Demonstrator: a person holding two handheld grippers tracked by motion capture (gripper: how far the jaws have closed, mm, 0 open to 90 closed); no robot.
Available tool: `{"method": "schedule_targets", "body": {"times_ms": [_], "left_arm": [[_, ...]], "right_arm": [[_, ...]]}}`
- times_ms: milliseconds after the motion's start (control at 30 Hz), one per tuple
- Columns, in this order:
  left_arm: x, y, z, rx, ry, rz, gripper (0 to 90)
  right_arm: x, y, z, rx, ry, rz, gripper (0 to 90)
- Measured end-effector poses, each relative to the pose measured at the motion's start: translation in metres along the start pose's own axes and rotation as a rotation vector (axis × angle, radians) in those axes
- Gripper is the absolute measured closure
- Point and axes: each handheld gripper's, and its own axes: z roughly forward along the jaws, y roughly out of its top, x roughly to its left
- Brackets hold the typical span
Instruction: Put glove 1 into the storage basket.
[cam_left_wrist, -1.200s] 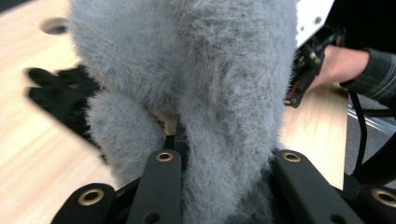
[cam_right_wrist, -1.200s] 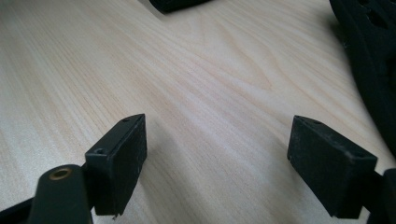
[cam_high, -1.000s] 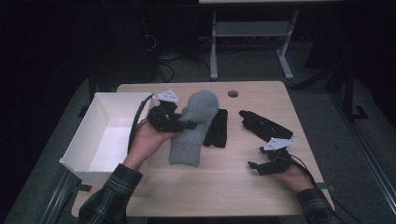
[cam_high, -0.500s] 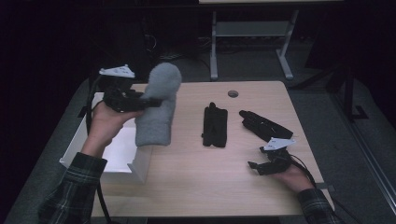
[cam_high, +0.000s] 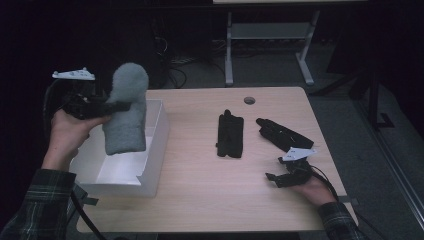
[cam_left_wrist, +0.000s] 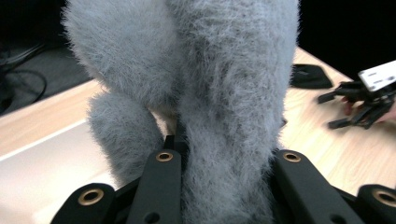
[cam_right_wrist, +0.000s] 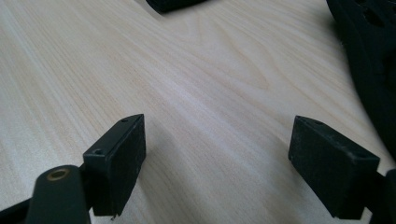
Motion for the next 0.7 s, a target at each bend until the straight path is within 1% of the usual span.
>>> {"method": "schedule_targets", "body": {"times_ms": [133,200,233,267,333,367,433,467,500,533,600,633,700], "left_arm": [[0.013,-0.015,0.002,0.034,0.016,-0.028,71.9],[0.018,-0.023,0.007,0.053,0.013,-0.04,71.9],[0.02,-0.028,0.01,0.071,0.013,-0.042,71.9],[0.02,-0.028,0.01,0.071,0.013,-0.042,71.9],[0.024,-0.038,0.02,0.107,0.017,-0.051,71.9],[0.028,-0.045,0.027,0.137,0.016,-0.052,71.9],[0.032,-0.054,0.036,0.162,0.015,-0.063,71.8],[0.034,-0.058,0.04,0.182,0.014,-0.063,71.8],[0.034,-0.058,0.04,0.182,0.014,-0.063,71.7],[0.038,-0.067,0.05,0.209,0.009,-0.08,71.7],[0.042,-0.076,0.06,0.24,0.008,-0.093,71.6],[0.045,-0.08,0.064,0.261,0.01,-0.092,71.6],[0.05,-0.089,0.072,0.278,0.006,-0.111,71.4]], "right_arm": [[0.0,0.0,0.0,0.001,-0.001,-0.002,19.0],[0.0,0.0,0.0,0.0,-0.001,0.001,19.0],[0.0,0.0,0.0,0.001,-0.001,0.001,19.0],[0.0,0.0,0.0,0.001,-0.001,0.001,19.0],[0.0,0.0,0.0,0.002,-0.001,0.0,19.0],[0.0,0.0,0.0,0.002,-0.001,-0.001,19.0],[0.0,0.0,0.0,0.001,-0.002,-0.001,19.0],[0.0,0.0,0.0,0.002,-0.001,-0.001,19.0],[0.0,0.0,0.0,0.002,-0.002,-0.001,19.0],[0.0,0.0,0.0,0.004,-0.001,0.001,19.0],[0.0,0.0,0.0,0.002,-0.002,0.0,19.0],[0.0,0.0,0.0,0.002,-0.002,0.0,19.1],[0.0,0.0,0.0,0.002,-0.002,0.0,19.0]]}}
